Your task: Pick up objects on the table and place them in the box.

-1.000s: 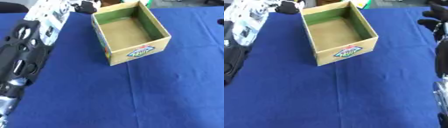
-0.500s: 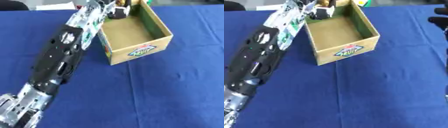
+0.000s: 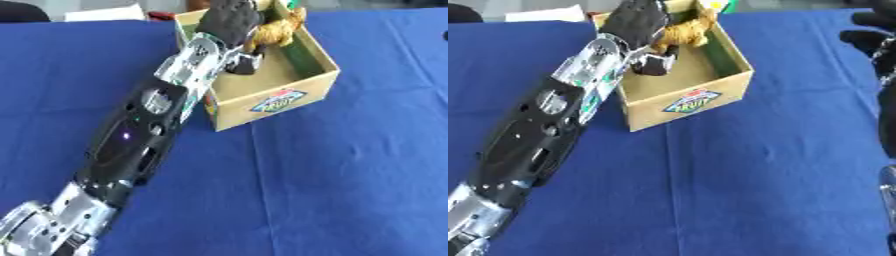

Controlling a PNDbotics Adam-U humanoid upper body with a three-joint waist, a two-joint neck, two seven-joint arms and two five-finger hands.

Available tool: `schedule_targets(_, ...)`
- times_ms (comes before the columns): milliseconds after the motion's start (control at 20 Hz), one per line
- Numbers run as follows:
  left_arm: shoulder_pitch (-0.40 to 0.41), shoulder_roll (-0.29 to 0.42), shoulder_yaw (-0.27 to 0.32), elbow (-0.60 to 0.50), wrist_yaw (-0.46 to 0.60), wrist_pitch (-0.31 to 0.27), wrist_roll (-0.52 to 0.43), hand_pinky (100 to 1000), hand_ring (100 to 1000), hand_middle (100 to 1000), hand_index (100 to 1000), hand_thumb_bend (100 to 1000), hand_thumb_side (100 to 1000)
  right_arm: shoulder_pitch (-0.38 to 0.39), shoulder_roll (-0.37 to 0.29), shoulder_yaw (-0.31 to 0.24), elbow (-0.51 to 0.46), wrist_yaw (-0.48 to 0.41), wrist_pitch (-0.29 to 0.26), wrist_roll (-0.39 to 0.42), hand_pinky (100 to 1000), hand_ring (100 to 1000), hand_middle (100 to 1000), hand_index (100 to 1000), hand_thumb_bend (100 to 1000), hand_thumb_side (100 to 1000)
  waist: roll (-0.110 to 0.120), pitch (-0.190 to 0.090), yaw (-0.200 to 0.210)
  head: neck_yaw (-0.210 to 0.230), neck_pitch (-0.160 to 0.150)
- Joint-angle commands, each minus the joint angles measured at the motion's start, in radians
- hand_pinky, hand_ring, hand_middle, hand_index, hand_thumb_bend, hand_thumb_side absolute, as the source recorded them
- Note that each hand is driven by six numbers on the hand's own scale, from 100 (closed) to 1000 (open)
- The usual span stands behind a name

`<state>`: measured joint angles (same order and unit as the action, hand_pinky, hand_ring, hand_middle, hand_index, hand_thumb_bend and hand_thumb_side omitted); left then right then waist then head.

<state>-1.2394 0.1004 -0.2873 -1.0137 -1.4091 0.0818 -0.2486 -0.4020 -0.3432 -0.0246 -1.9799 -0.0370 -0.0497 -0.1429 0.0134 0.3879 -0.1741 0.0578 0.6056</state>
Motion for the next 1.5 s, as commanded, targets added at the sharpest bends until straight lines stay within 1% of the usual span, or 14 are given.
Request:
schedule_targets(50, -0.016, -0.002, 0.0, 0.011, -0.005, -0.013, -0.069, 373, 534, 502, 592, 100, 371, -0.006, -0.008, -0.005, -0.02, -0.005, -0.002, 0.001, 892, 748, 746, 868, 100, 1000, -0.001, -0.024, -0.007, -0.003, -0.005)
schedule_targets(400, -0.021, -0.002, 0.011, 0.017, -0.021, -0.03, -0.162, 379, 539, 500, 587, 100, 375, -0.004, -0.005, -0.005, -0.02, -0.005, -0.001, 0.001, 892, 748, 746, 868, 100, 1000, 0.002, -0.025, -0.012, -0.003, -0.004)
schedule_targets(450, -0.021, 0.0, 0.01, 0.02, -0.02, -0.033, -0.167, 447, 597, 544, 633, 100, 421, -0.007, -0.005, -0.002, -0.02, -0.006, -0.001, 0.002, 892, 748, 746, 868, 100, 1000, 0.006, -0.023, -0.016, 0.006, -0.01)
schedule_targets(600, -0.04, 0.023, 0.024, 0.069, -0.03, -0.054, -0.2, 507, 664, 634, 704, 100, 495, -0.021, -0.006, 0.009, -0.02, -0.01, -0.001, 0.012, 891, 748, 746, 867, 100, 1000, 0.022, -0.02, -0.052, 0.041, -0.021)
schedule_targets(650, -0.048, 0.026, 0.031, 0.09, -0.041, -0.056, -0.213, 570, 723, 702, 749, 100, 561, -0.023, -0.006, 0.009, -0.02, -0.011, -0.002, 0.014, 891, 748, 746, 867, 100, 1000, 0.024, -0.019, -0.058, 0.046, -0.021)
schedule_targets(700, -0.055, 0.027, 0.038, 0.111, -0.053, -0.057, -0.226, 592, 740, 720, 761, 146, 583, -0.025, -0.006, 0.01, -0.02, -0.012, -0.002, 0.015, 891, 748, 746, 867, 100, 1000, 0.025, -0.019, -0.062, 0.049, -0.02)
schedule_targets(750, -0.061, 0.027, 0.045, 0.131, -0.066, -0.058, -0.239, 637, 778, 762, 803, 337, 650, -0.026, -0.006, 0.009, -0.02, -0.012, -0.003, 0.015, 891, 748, 746, 867, 100, 1000, 0.025, -0.019, -0.064, 0.05, -0.019)
schedule_targets(800, -0.066, 0.027, 0.051, 0.148, -0.078, -0.062, -0.252, 639, 783, 780, 834, 418, 686, -0.027, -0.005, 0.009, -0.02, -0.013, -0.003, 0.015, 891, 748, 746, 867, 100, 1000, 0.026, -0.018, -0.066, 0.05, -0.018)
schedule_targets(850, -0.069, 0.026, 0.057, 0.16, -0.089, -0.067, -0.265, 602, 763, 797, 895, 570, 720, -0.028, -0.003, 0.009, -0.02, -0.014, -0.003, 0.015, 891, 749, 746, 867, 100, 1000, 0.026, -0.018, -0.068, 0.05, -0.018)
schedule_targets(900, -0.071, 0.025, 0.063, 0.168, -0.099, -0.069, -0.278, 603, 765, 799, 897, 586, 724, -0.03, -0.001, 0.01, -0.02, -0.015, -0.002, 0.015, 891, 749, 746, 867, 100, 1000, 0.025, -0.017, -0.07, 0.05, -0.017)
schedule_targets(1000, -0.074, 0.026, 0.073, 0.164, -0.115, -0.07, -0.304, 700, 838, 847, 957, 828, 823, -0.032, 0.001, 0.011, -0.02, -0.017, -0.002, 0.017, 891, 749, 746, 867, 100, 1000, 0.025, -0.018, -0.072, 0.05, -0.016)
schedule_targets(1100, -0.075, 0.03, 0.079, 0.138, -0.124, -0.059, -0.33, 712, 855, 865, 986, 989, 908, -0.033, 0.002, 0.011, -0.02, -0.018, -0.002, 0.017, 891, 749, 746, 867, 100, 1000, 0.025, -0.018, -0.072, 0.05, -0.013)
schedule_targets(1250, -0.069, 0.036, 0.083, 0.103, -0.125, -0.036, -0.354, 773, 917, 915, 1000, 1000, 964, -0.031, 0.003, 0.01, -0.02, -0.018, -0.002, 0.016, 891, 748, 746, 867, 100, 1000, 0.026, -0.02, -0.073, 0.047, -0.011)
schedule_targets(1500, -0.067, 0.06, 0.095, 0.077, -0.09, -0.021, -0.334, 784, 932, 915, 996, 1000, 973, -0.03, 0.001, 0.01, -0.02, -0.018, -0.001, 0.015, 890, 747, 746, 867, 100, 1000, 0.032, -0.024, -0.074, 0.037, -0.005)
